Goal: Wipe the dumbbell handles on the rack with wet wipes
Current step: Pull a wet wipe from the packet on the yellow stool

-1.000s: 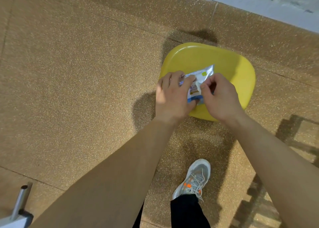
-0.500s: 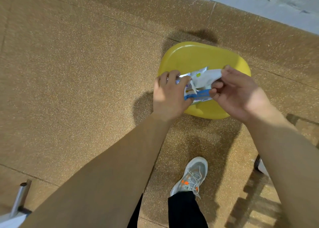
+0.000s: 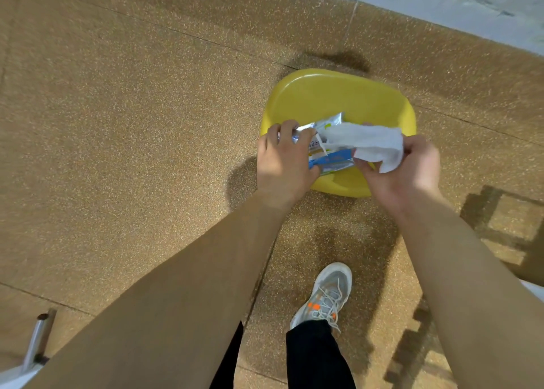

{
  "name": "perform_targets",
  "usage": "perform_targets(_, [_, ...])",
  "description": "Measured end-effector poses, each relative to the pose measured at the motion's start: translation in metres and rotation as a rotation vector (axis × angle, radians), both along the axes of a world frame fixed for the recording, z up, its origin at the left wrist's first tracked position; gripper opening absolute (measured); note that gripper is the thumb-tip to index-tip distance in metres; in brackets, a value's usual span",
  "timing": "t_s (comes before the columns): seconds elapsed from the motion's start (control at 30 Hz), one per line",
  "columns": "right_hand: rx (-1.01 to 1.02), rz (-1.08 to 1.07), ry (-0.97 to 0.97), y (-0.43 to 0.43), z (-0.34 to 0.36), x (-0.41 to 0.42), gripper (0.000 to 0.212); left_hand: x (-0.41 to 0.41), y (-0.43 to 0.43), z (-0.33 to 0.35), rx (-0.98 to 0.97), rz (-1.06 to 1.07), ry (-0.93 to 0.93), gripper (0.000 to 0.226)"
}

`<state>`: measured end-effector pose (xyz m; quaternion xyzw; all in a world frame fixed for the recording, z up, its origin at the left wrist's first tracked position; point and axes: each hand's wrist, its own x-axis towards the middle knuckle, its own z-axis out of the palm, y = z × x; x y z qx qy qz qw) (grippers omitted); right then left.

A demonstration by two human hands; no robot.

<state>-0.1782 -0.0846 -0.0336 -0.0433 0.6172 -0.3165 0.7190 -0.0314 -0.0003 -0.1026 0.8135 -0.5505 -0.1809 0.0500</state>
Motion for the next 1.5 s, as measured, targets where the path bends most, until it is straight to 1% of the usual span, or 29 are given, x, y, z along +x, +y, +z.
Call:
perform_targets(0.03, [0.006,-0.099,-0.067,-0.002,0.006,0.000,0.034,-0.001,0.000,0.000,-0.001,0.000,0.003,0.061])
perform_targets(0.07, [0.003,-0.152,-0.096,-0.004,0.009,0.000,0.034,-0.001,0.000,0.000,-0.001,-0.001,0.007,0.061])
perform_targets(0.17, [0.004,-0.166,-0.080,-0.006,0.015,-0.003,0.036,-0.002,0.000,0.001,0.001,0.000,0.016,0.065])
perform_targets(0.23, [0.017,-0.149,-0.041,-0.006,0.014,-0.009,0.038,-0.002,0.001,0.003,-0.015,0.012,0.027,0.075])
perform_targets(0.3, [0.037,-0.059,-0.058,-0.003,0.011,-0.017,0.041,-0.003,0.008,0.007,-0.056,0.052,0.054,0.082])
perform_targets(0.33, [0.050,0.003,-0.078,-0.001,0.009,-0.021,0.041,-0.003,0.013,0.008,-0.101,0.071,0.061,0.079])
perform_targets(0.37, [0.055,0.080,-0.077,0.001,0.008,-0.023,0.038,-0.005,0.021,0.010,-0.149,0.081,0.061,0.074])
perform_targets(0.43, [0.024,0.285,0.008,0.007,0.005,-0.024,0.023,-0.010,0.035,0.013,-0.191,0.064,0.050,0.068])
perform_targets(0.47, [0.011,0.389,0.052,0.010,0.003,-0.024,0.018,-0.012,0.040,0.014,-0.168,0.020,0.046,0.069])
perform_targets(0.5, [0.003,0.480,0.070,0.013,0.003,-0.023,0.020,-0.016,0.045,0.014,-0.115,-0.045,0.051,0.073])
perform_targets(0.57, [-0.009,0.602,0.018,0.019,0.001,-0.020,0.025,-0.021,0.051,0.012,0.020,-0.169,0.082,0.082])
perform_targets(0.63, [-0.019,0.681,-0.013,0.025,0.000,-0.017,0.028,-0.022,0.050,0.008,0.093,-0.219,0.088,0.086])
perform_targets(0.73, [-0.117,0.822,0.117,0.029,-0.003,-0.011,0.027,-0.022,0.042,0.004,0.120,-0.252,0.033,0.085])
perform_targets(0.83, [-0.230,0.838,0.241,0.034,-0.008,-0.001,0.027,-0.023,0.036,0.001,0.174,-0.260,0.023,0.085])
perform_targets(0.9, [-0.315,0.841,0.385,0.037,-0.015,0.006,0.031,-0.022,0.037,0.000,0.182,-0.258,0.040,0.086])
perform_targets(0.97, [-0.436,0.898,0.512,0.038,-0.021,0.011,0.037,-0.021,0.038,0.000,0.203,-0.261,0.051,0.085])
perform_targets(1.07, [-0.581,1.086,0.561,0.042,-0.022,0.017,0.045,-0.023,0.038,-0.003,0.253,-0.266,0.094,0.082])
perform_targets(1.13, [-0.650,1.215,0.590,0.046,-0.023,0.020,0.052,-0.023,0.039,-0.005,0.243,-0.266,0.116,0.078])
perform_targets(1.33, [-0.713,1.452,0.687,0.053,-0.025,0.023,0.065,-0.021,0.042,-0.009,0.301,-0.327,0.079,0.076])
perform_targets(1.4, [-0.742,1.510,0.740,0.055,-0.025,0.023,0.068,-0.021,0.041,-0.008,0.323,-0.333,0.071,0.075])
perform_targets(1.5, [-0.760,1.600,0.839,0.057,-0.031,0.019,0.079,-0.021,0.041,-0.007,0.320,-0.335,0.062,0.080])
